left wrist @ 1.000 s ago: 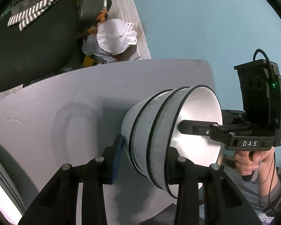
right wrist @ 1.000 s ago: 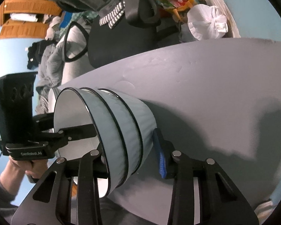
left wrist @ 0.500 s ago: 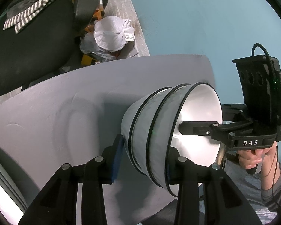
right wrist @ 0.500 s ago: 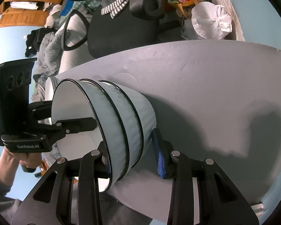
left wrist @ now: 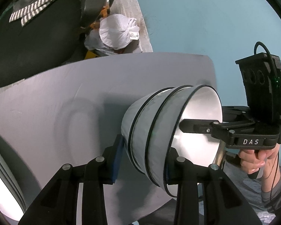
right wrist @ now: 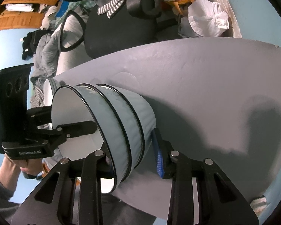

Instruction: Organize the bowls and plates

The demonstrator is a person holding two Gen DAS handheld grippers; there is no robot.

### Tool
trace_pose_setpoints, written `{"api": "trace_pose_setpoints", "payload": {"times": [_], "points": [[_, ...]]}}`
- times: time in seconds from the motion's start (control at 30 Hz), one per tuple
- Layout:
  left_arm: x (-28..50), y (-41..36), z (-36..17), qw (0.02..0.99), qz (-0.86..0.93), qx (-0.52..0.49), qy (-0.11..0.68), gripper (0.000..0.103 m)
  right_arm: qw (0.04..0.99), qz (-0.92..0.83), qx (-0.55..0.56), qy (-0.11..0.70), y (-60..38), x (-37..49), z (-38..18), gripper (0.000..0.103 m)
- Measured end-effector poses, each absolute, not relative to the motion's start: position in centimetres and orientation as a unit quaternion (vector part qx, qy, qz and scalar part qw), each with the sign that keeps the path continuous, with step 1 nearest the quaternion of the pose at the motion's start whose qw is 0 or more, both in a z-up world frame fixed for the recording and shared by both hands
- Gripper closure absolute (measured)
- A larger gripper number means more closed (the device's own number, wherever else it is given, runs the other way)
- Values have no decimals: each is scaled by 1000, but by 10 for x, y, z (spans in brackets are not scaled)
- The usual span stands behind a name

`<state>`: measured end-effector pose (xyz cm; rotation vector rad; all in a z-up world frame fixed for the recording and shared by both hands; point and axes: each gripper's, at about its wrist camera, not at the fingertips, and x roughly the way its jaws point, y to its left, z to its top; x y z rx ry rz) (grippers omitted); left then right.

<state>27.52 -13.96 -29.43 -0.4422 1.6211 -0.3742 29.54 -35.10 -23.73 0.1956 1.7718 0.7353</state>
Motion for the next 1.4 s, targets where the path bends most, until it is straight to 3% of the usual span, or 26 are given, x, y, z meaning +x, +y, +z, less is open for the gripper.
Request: {"api": "trace_pose_setpoints", "payload": {"times": [1.4], "points": [[226, -71, -271, 664, -123, -238, 698, 68, 556, 314, 51, 768, -269, 259, -226, 73]]}}
